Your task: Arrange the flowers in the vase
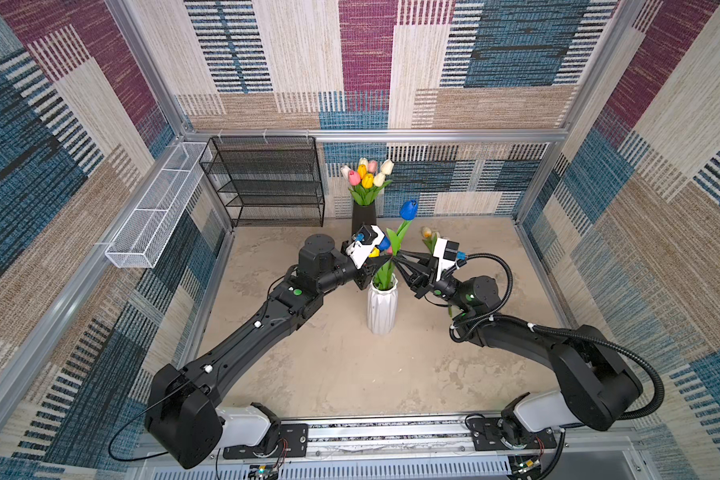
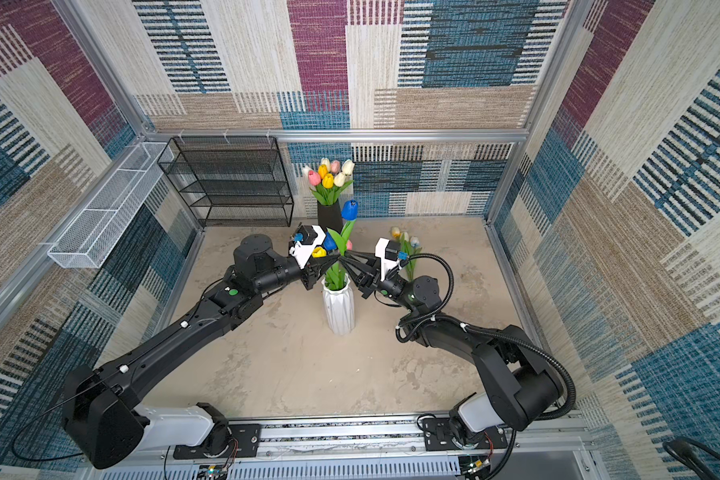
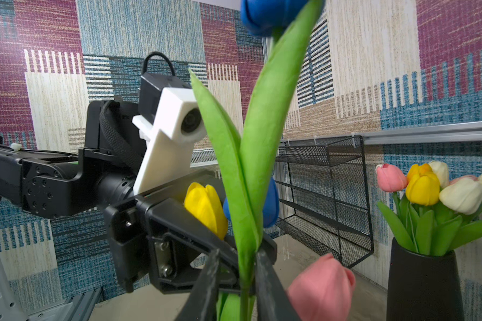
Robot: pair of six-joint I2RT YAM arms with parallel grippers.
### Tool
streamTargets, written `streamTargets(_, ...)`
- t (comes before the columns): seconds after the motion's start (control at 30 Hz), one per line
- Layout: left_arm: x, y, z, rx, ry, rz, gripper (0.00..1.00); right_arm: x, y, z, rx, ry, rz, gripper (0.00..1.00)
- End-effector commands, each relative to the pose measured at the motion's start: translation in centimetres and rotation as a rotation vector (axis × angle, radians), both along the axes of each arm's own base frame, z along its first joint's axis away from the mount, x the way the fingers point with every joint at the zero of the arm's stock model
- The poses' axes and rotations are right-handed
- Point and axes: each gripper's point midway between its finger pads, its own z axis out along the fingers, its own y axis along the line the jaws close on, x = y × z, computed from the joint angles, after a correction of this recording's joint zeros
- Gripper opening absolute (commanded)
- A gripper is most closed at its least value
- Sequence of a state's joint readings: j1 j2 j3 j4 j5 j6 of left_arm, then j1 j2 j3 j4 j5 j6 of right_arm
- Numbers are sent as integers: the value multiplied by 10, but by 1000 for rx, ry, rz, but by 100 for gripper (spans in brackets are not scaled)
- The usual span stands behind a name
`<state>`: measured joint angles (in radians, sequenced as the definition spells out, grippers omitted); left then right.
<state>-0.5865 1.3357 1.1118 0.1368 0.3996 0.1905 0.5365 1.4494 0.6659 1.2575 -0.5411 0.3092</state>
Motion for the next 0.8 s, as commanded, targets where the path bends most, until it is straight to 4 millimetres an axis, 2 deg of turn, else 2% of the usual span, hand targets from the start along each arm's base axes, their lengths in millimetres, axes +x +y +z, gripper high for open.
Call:
streamTargets(0.0,0,-2,5,-13,-10,-12,30,0,-3,-4,-33,-10,-41,32)
streamTargets(0.2,1,-3,2,-10,-4,-10,30,14,-8,-20,-125,50,-134,50)
streamTargets(0.37,1,-3,0,-12,0,-14,30,18,-14,-34,-188,90,-186,54)
streamTargets(0.5,0,-3,-1,-15,0,-17,30,15,-25,-36,-200,115,-236,64)
streamTargets(0.6,1,-4,-1,-17,1,-17,30,11,-36,-26,-196,113,-284,71)
streamTargets(0.77,1,-5,0,-19,3,-20,30,-6,-58,15,-174,49,-356,77)
